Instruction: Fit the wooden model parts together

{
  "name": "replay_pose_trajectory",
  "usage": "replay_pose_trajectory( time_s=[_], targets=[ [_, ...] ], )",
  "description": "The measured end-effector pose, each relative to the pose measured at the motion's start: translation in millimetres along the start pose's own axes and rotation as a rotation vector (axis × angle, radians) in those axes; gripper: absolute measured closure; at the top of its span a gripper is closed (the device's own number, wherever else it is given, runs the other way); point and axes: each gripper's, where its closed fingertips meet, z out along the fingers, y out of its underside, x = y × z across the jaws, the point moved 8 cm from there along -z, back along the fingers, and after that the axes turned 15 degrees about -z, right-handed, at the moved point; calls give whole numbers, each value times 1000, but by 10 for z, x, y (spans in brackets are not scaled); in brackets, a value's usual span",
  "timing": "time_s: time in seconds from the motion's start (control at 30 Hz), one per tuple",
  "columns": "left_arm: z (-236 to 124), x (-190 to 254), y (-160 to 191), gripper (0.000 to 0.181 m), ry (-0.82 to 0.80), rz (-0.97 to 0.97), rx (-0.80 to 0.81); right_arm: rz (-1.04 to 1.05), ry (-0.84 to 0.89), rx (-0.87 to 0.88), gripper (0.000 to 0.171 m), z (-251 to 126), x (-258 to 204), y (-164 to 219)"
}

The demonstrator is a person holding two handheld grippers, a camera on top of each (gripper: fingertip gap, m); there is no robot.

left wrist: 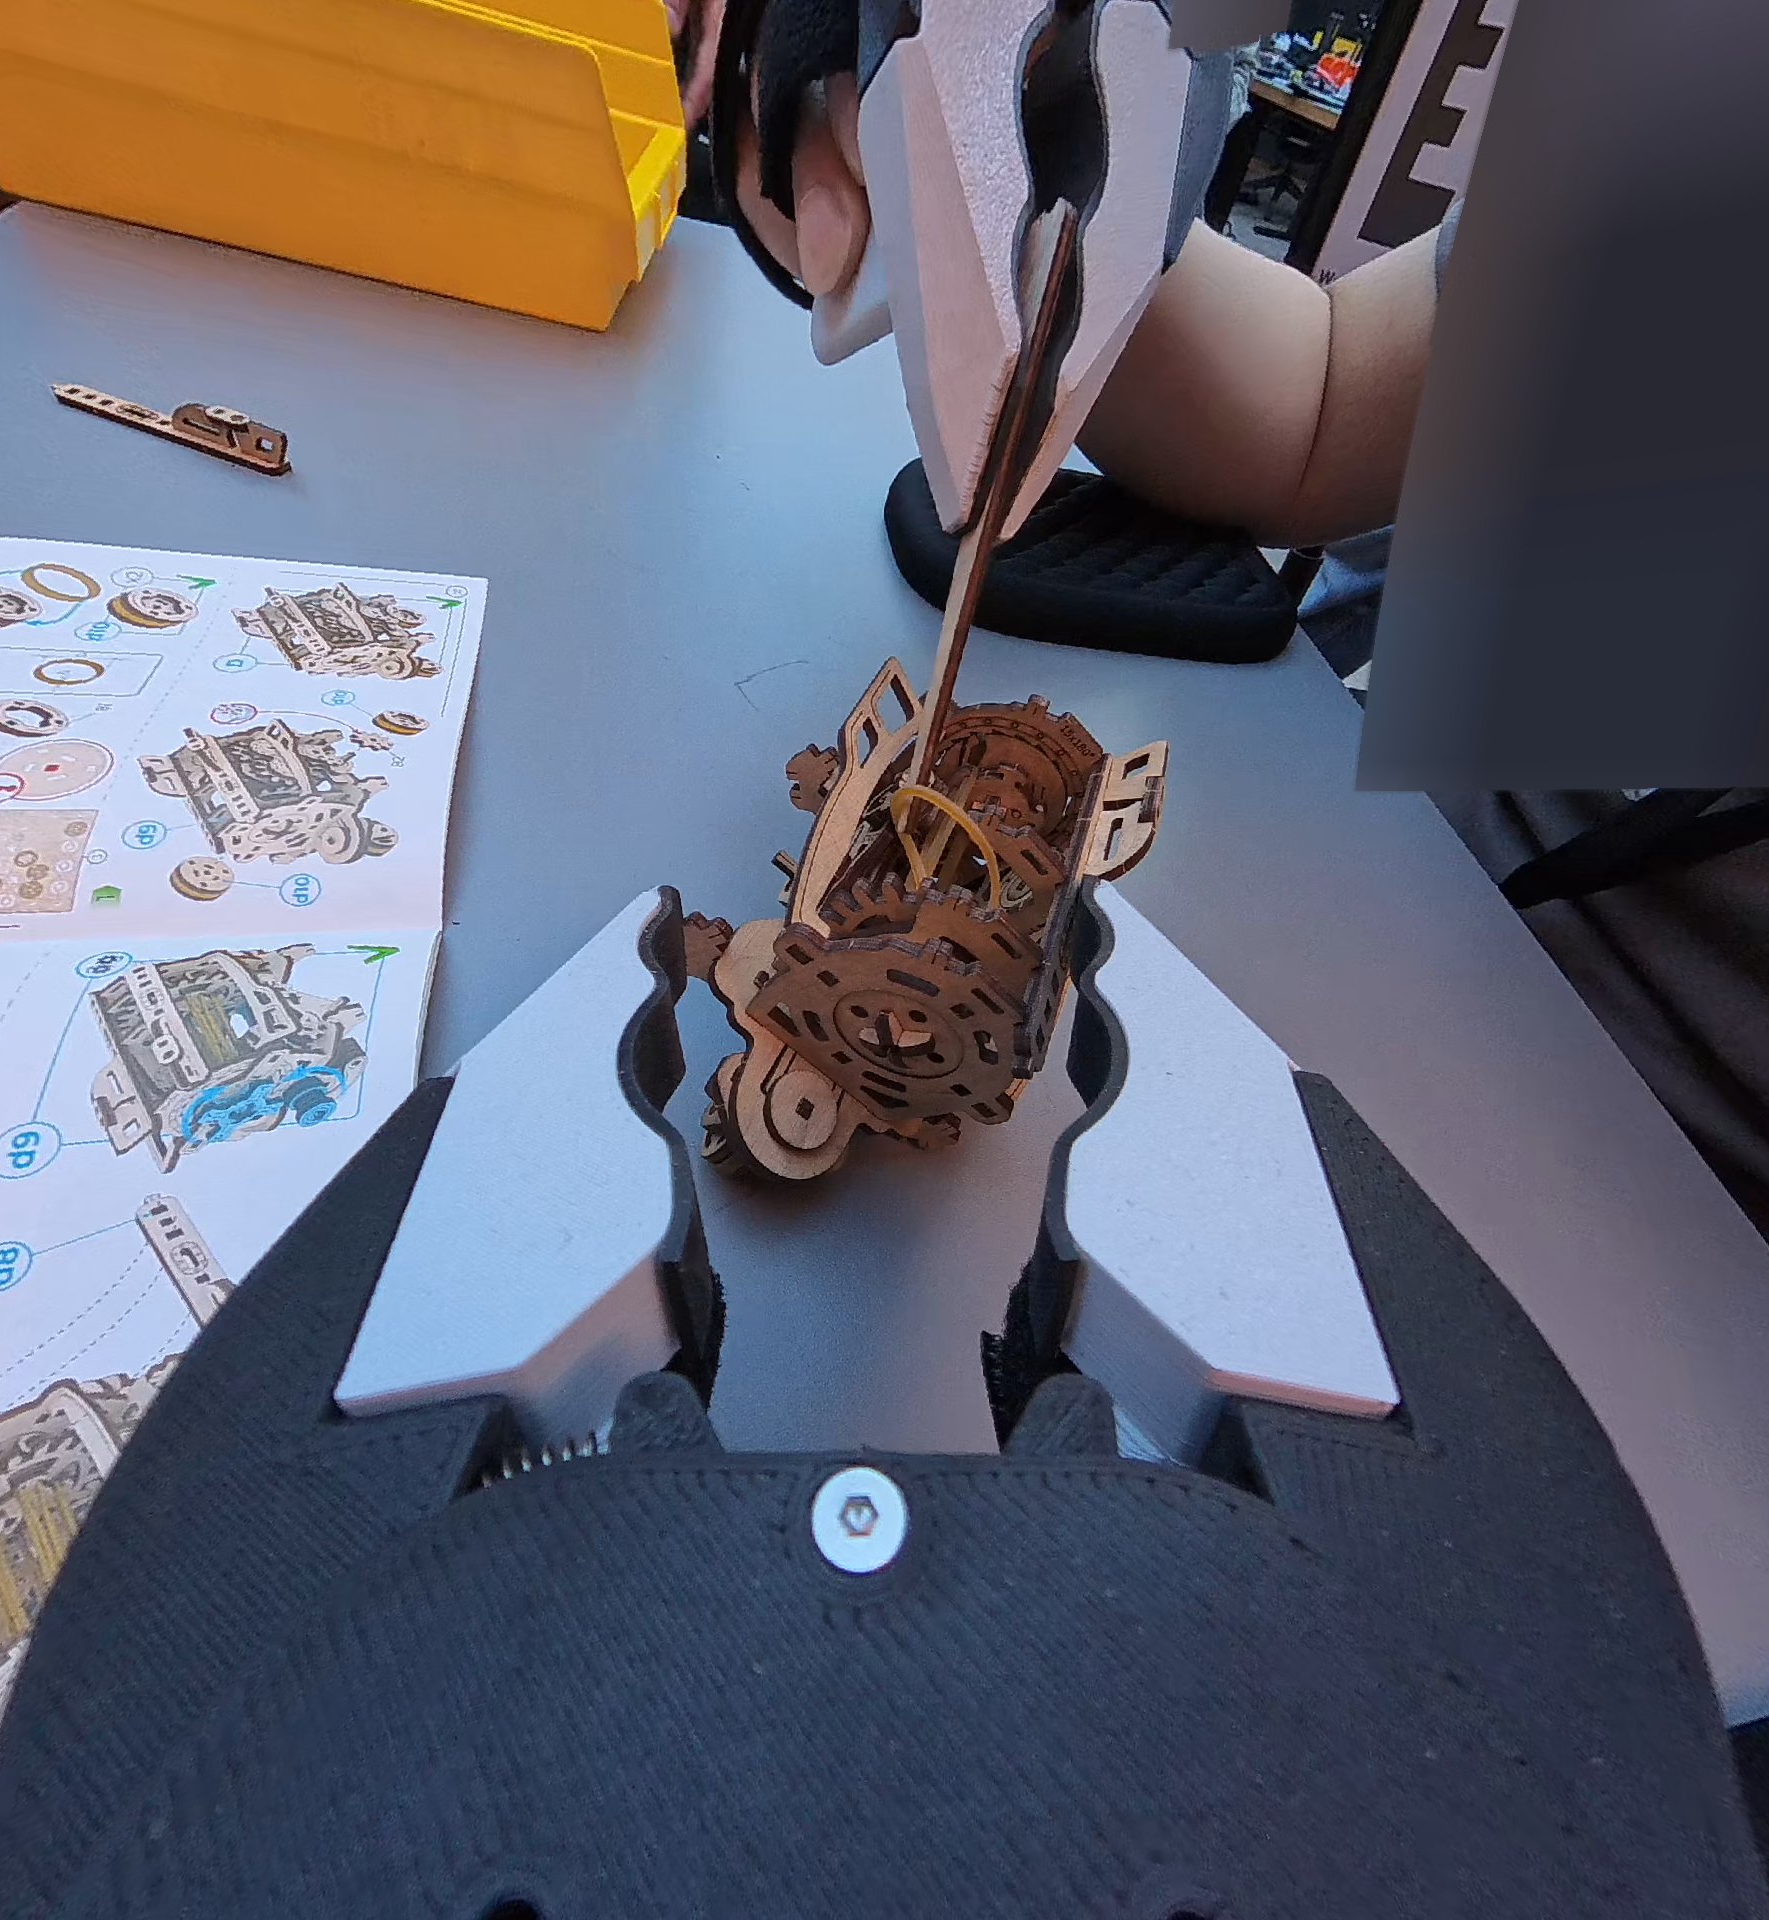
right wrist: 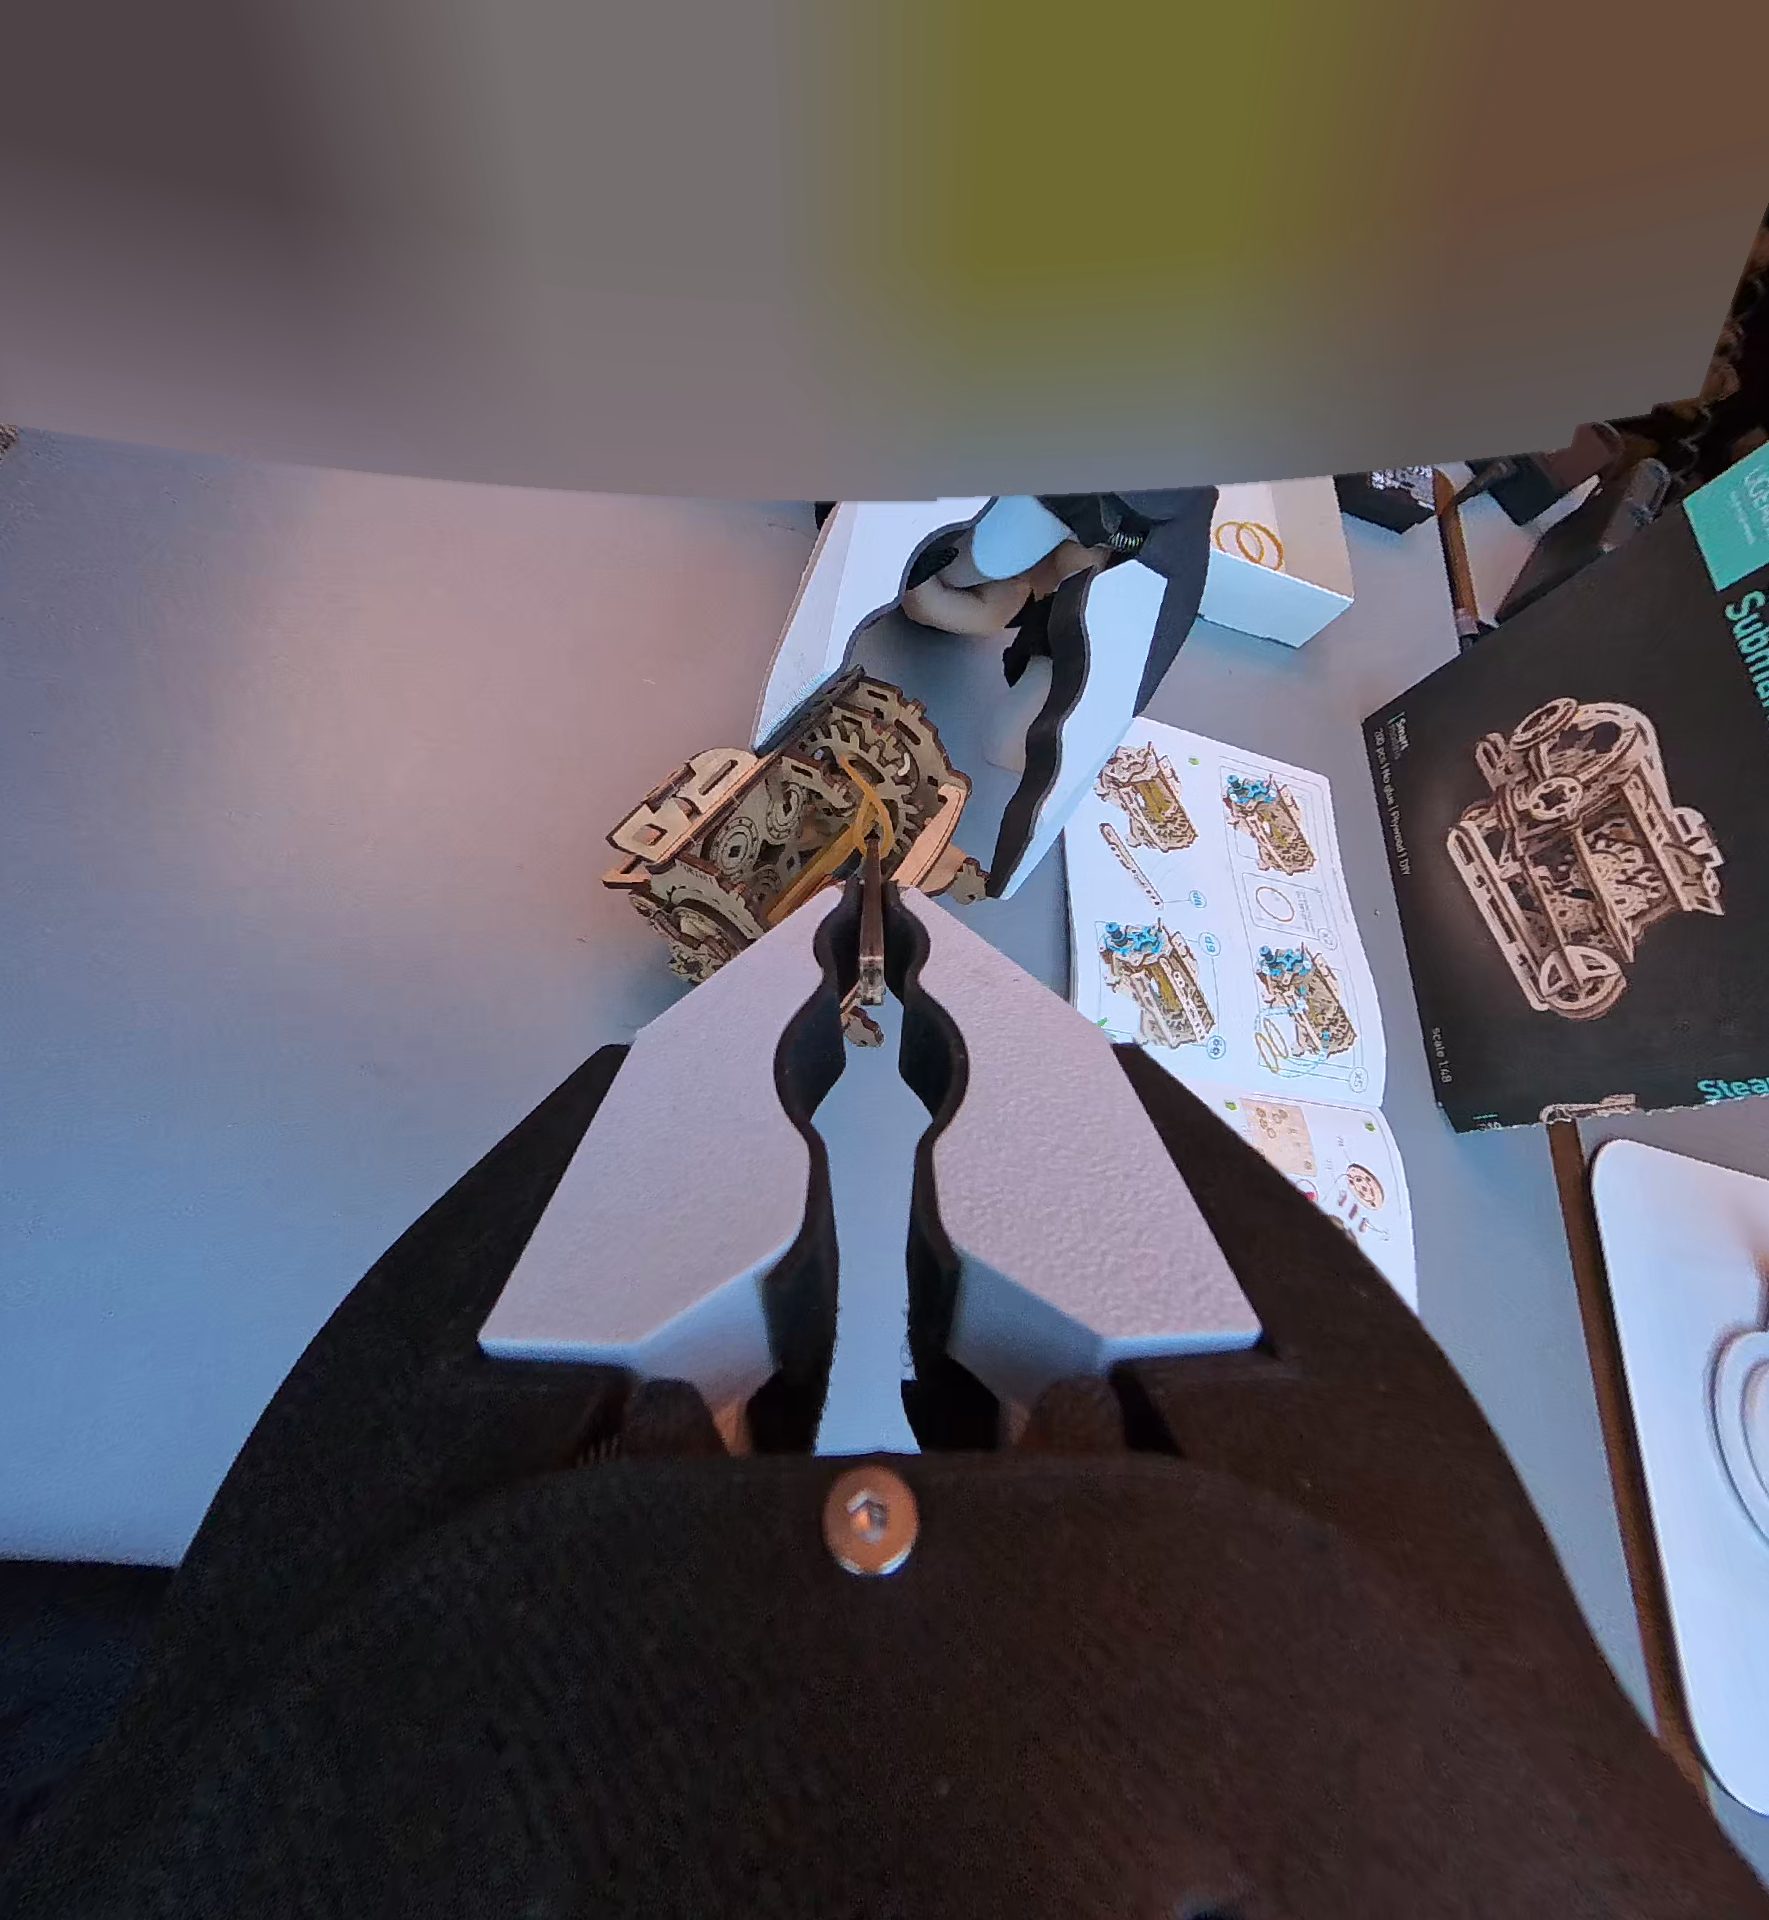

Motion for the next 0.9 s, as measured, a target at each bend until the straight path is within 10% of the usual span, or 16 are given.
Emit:
replay_pose_trajectory(
  time_s=[0.9],
  targets=[
    [1,-4,-2,107,1,-4,0,133,-60,156,170,-130,44,-178]
  ],
)
